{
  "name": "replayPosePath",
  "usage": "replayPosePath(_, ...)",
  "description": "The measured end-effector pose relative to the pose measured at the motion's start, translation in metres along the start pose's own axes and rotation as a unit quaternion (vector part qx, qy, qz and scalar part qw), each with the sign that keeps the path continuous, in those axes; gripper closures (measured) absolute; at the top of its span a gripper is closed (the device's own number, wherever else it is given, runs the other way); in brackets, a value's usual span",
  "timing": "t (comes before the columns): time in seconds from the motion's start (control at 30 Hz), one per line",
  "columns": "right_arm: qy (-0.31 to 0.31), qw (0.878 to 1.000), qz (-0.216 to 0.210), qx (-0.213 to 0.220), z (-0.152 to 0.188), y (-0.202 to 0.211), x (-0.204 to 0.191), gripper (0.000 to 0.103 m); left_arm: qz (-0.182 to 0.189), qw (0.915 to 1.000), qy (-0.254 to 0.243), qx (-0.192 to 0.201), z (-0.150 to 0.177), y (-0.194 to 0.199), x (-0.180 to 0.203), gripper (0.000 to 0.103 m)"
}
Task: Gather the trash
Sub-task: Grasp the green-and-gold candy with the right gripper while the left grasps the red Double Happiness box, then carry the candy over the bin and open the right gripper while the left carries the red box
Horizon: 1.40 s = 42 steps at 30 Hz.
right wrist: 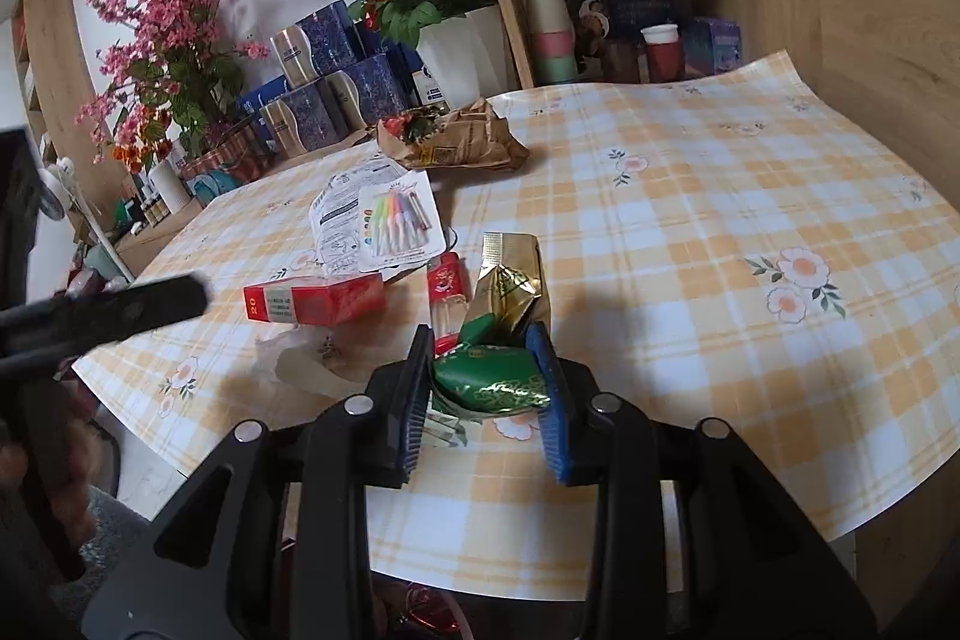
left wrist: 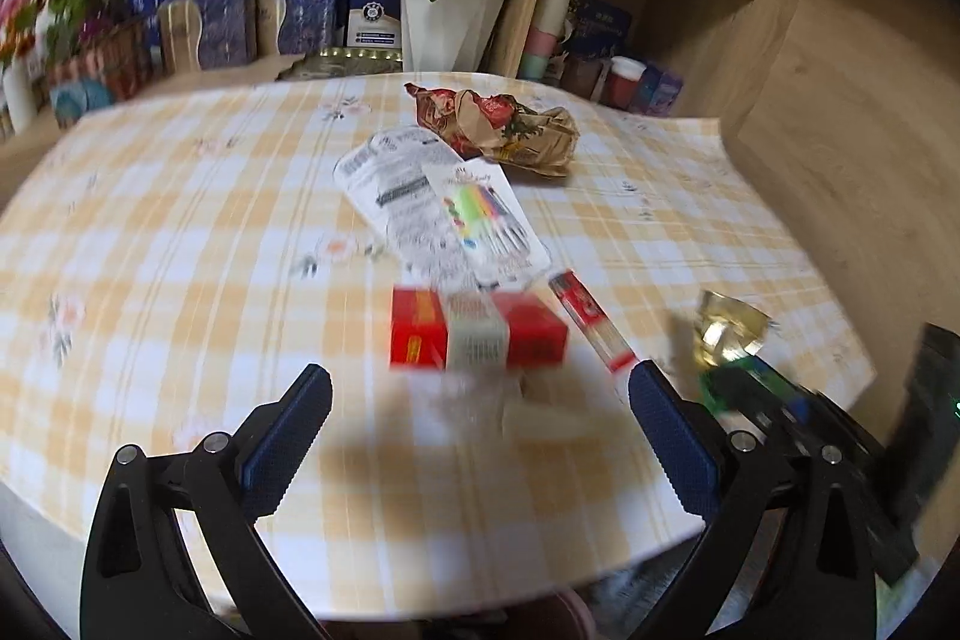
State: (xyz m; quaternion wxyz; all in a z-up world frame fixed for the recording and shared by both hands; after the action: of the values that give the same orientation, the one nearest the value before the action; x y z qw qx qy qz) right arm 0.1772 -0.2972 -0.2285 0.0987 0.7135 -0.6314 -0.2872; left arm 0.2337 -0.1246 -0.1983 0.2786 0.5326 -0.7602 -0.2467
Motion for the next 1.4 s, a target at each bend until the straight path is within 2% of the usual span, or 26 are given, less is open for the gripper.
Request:
replayPosePath(0.27,-0.039,0.999,-0.014,0.001,-0.001,0.000,0.020,0.069,-0.041,0.9980,-0.038,-0.031,-0.015,-0.045,0.010,0.006)
replayPosePath(0.37,-0.040,0.999,-0.018,0.002,-0.002,0.001,0.021,0.069,-0.046,0.9958,-0.058,-0.054,-0.017,-0.061,0.012,0.006)
replayPosePath(0.53,-0.036,0.999,-0.024,0.003,-0.002,0.000,0.019,0.069,-0.078,0.9907,-0.085,-0.072,-0.013,-0.078,0.006,0.006)
replayPosePath(0.77,-0.040,0.999,-0.025,0.002,-0.001,0.000,0.019,0.069,-0.071,0.9907,-0.070,-0.092,-0.004,-0.088,-0.003,0.006)
replayPosePath(0.8,-0.041,0.999,-0.026,0.001,-0.001,-0.001,0.019,0.069,-0.065,0.9922,-0.061,-0.087,-0.005,-0.087,-0.005,0.006)
replayPosePath(0.87,-0.041,0.999,-0.025,0.002,-0.001,-0.001,0.019,0.069,-0.054,0.9937,-0.054,-0.081,-0.007,-0.085,-0.005,0.016)
replayPosePath(1.17,-0.033,0.999,-0.021,0.004,-0.002,-0.001,0.016,0.069,-0.038,0.9982,-0.031,-0.033,-0.022,-0.045,-0.018,0.016)
replayPosePath(1.4,-0.013,1.000,-0.018,0.011,-0.001,0.005,0.008,0.069,-0.025,0.9996,0.003,0.009,-0.015,0.018,-0.032,0.016)
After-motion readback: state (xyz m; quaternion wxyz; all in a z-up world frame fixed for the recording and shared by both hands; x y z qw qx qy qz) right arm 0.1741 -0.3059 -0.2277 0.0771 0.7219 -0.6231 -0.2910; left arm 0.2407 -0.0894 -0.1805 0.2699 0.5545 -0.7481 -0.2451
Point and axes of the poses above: each gripper's, at about its wrist camera, not at the fingertips, and y roughly against the way its jaws point, x to its right, z to its underside, the point moved 7 cm from there along -y, roughly the way its jaws point, and after that the axes turned 4 degrees about x, right-handed, at the moved point
